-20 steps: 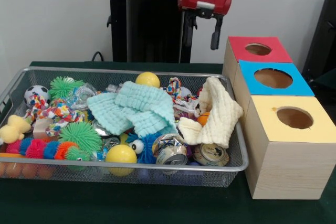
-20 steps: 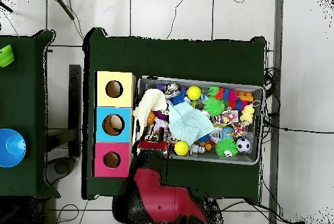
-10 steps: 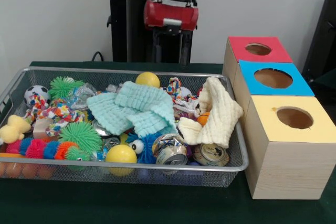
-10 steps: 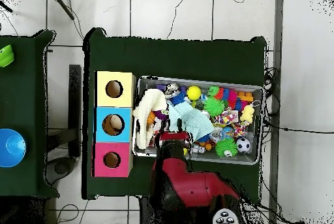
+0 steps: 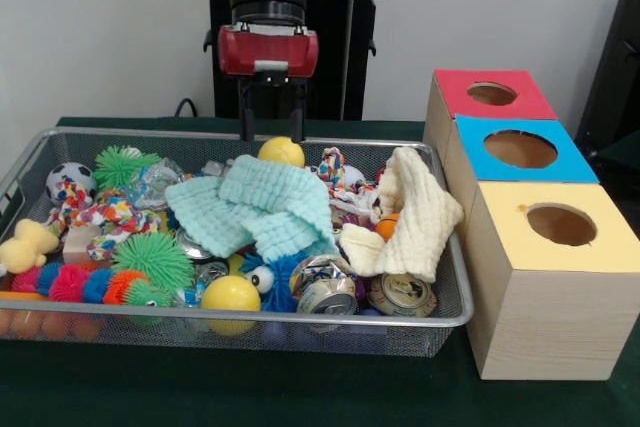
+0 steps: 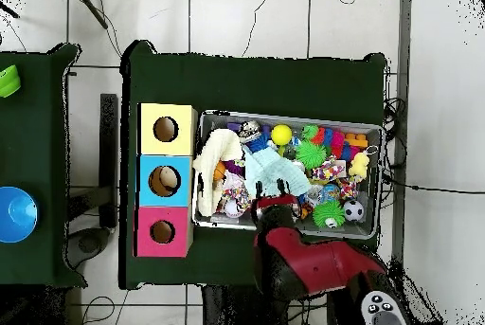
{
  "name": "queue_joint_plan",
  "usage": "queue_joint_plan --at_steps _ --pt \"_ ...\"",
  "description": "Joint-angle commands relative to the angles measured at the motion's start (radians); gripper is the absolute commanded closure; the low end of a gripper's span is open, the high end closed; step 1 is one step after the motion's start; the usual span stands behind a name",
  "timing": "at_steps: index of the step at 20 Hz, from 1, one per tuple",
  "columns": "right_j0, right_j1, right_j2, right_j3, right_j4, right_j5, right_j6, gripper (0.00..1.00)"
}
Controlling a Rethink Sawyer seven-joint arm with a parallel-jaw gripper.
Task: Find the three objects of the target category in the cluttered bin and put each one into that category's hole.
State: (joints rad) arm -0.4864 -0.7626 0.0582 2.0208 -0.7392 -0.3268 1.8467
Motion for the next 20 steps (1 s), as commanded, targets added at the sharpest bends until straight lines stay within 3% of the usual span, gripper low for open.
queue_joint_plan --at_steps 1,4,7,11,14,16,20 --pt "-0.136 0.003 0.280 -0.123 -0.169 0.145 0.046 0.00" --pt "-0.253 0.000 0.429 -0.130 -0.238 0.238 -0.001 0.00" --pt "-0.299 0.014 0.490 -0.152 -0.277 0.272 -0.037 0.00" --pt "-0.427 0.055 0.668 -0.158 -0.312 0.375 -0.123 0.00" --pt "-0.586 0.148 0.872 -0.168 -0.283 0.531 -0.312 0.00" --pt "-0.648 0.196 0.948 -0.179 -0.256 0.605 -0.423 0.00" --pt "-0.712 0.251 1.026 -0.197 -0.231 0.692 -0.569 0.00"
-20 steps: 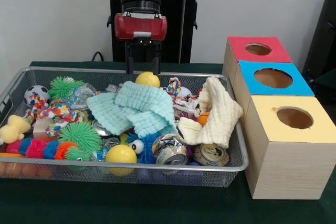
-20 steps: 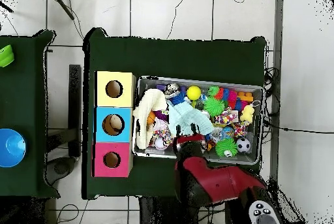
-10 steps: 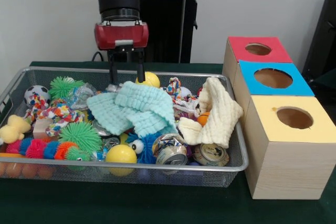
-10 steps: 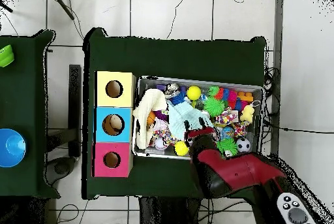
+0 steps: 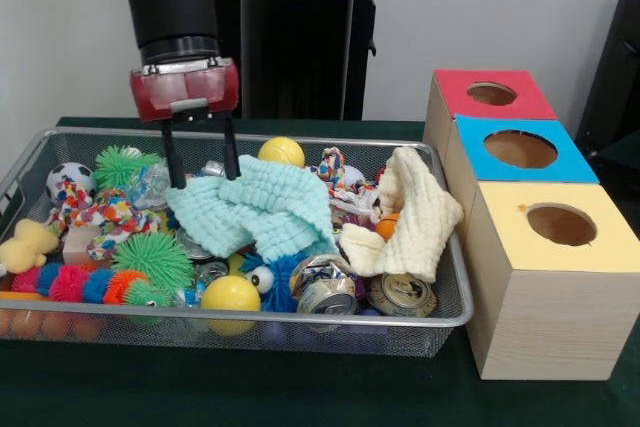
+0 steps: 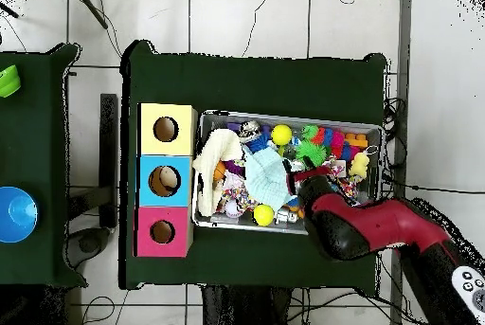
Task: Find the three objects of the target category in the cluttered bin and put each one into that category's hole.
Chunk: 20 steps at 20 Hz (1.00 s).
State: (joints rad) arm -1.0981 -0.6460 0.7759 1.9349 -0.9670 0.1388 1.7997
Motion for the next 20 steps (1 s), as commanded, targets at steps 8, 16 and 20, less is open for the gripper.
queue_joint_plan --at_steps 8,16,20 --pt "-0.132 0.166 0.324 -0.140 -0.003 0.302 -0.610 0.00" --pt "-0.049 0.005 0.142 -0.188 -0.044 0.291 -0.424 0.00" --pt "-0.001 -0.083 0.047 -0.219 -0.055 0.273 -0.293 0.00"
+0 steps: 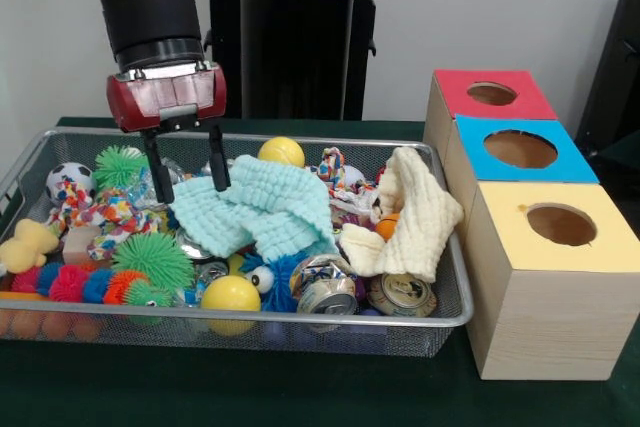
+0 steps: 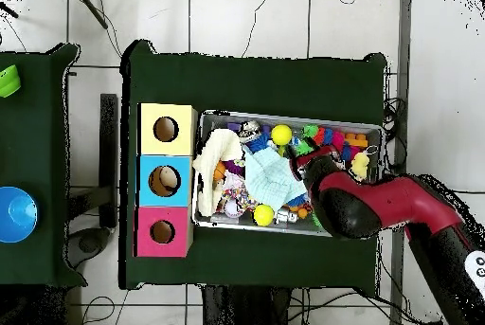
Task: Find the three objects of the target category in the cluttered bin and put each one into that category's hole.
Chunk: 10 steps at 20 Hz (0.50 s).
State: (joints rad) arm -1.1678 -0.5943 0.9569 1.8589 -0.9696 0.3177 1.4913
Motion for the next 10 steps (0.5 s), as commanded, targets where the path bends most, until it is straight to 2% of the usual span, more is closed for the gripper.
queue_joint_plan --at_steps 1,5,6,7,8,9,10 --pt "0.069 -0.146 -0.142 -0.145 -0.044 0.091 0.024 0.00" --pt "0.154 -0.220 -0.278 -0.176 -0.124 0.024 0.144 0.00" --pt "0.208 -0.238 -0.348 -0.189 -0.170 -0.008 0.218 0.00" --pt "0.239 -0.245 -0.391 -0.199 -0.186 -0.023 0.256 0.00" --pt "0.303 -0.250 -0.471 -0.215 -0.221 -0.046 0.346 0.00" --pt "0.332 -0.255 -0.513 -0.225 -0.227 -0.056 0.381 0.00" --pt "0.407 -0.251 -0.603 -0.250 -0.263 -0.070 0.483 0.00"
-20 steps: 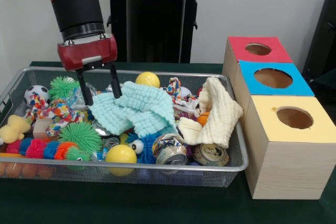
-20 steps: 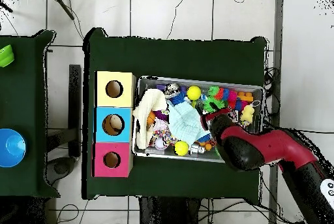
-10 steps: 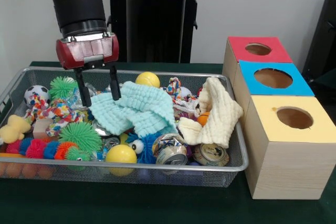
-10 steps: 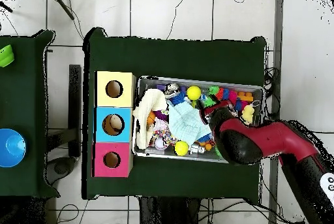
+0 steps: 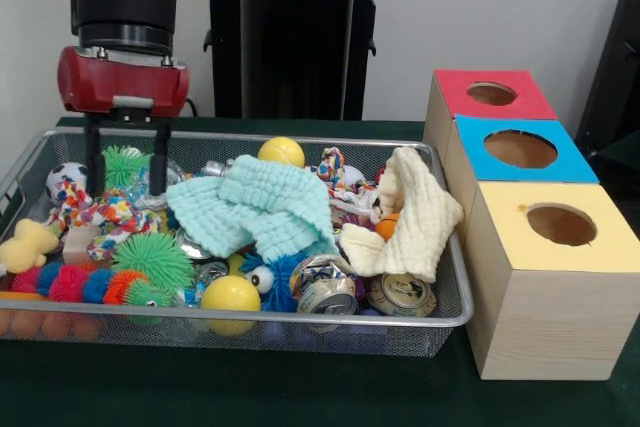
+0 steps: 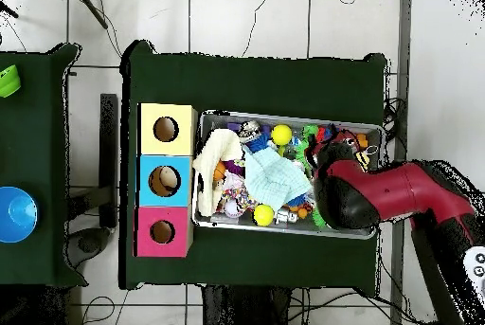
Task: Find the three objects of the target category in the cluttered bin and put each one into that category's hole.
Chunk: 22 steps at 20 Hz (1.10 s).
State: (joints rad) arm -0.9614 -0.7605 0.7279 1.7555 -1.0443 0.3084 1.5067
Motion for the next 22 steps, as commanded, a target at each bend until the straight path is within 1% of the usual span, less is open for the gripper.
queue_joint_plan --at_steps 1,2,5,6,7,8,9,10,11,12,13,14,15,16,17,18,22 --pt "0.236 -0.078 -0.423 -0.158 -0.185 -0.079 0.507 0.00" --pt "0.291 -0.065 -0.495 -0.179 -0.191 -0.101 0.581 0.00" --pt "0.405 -0.007 -0.655 -0.227 -0.176 -0.174 0.688 0.00" --pt "0.461 0.024 -0.732 -0.249 -0.172 -0.208 0.740 0.00" --pt "0.496 0.052 -0.786 -0.264 -0.146 -0.240 0.763 0.00" --pt "0.559 0.098 -0.877 -0.283 -0.112 -0.285 0.815 0.00" --pt "0.607 0.138 -0.950 -0.301 -0.079 -0.318 0.842 0.00" --pt "0.670 0.195 -1.046 -0.315 -0.031 -0.358 0.894 0.00" --pt "0.703 0.233 -1.107 -0.320 0.019 -0.392 0.902 0.00" --pt "0.755 0.291 -1.192 -0.330 0.073 -0.427 0.934 0.00" --pt "0.779 0.333 -1.250 -0.329 0.146 -0.472 0.916 0.00" --pt "0.818 0.408 -1.344 -0.332 0.254 -0.544 0.900 0.00" --pt "0.824 0.437 -1.375 -0.320 0.326 -0.586 0.857 0.00" --pt "0.839 0.487 -1.428 -0.309 0.425 -0.646 0.814 0.00" --pt "0.838 0.500 -1.439 -0.299 0.474 -0.670 0.776 0.00" --pt "0.837 0.523 -1.457 -0.290 0.540 -0.708 0.730 0.00" --pt "0.801 0.543 -1.458 -0.292 0.640 -0.778 0.587 0.00"
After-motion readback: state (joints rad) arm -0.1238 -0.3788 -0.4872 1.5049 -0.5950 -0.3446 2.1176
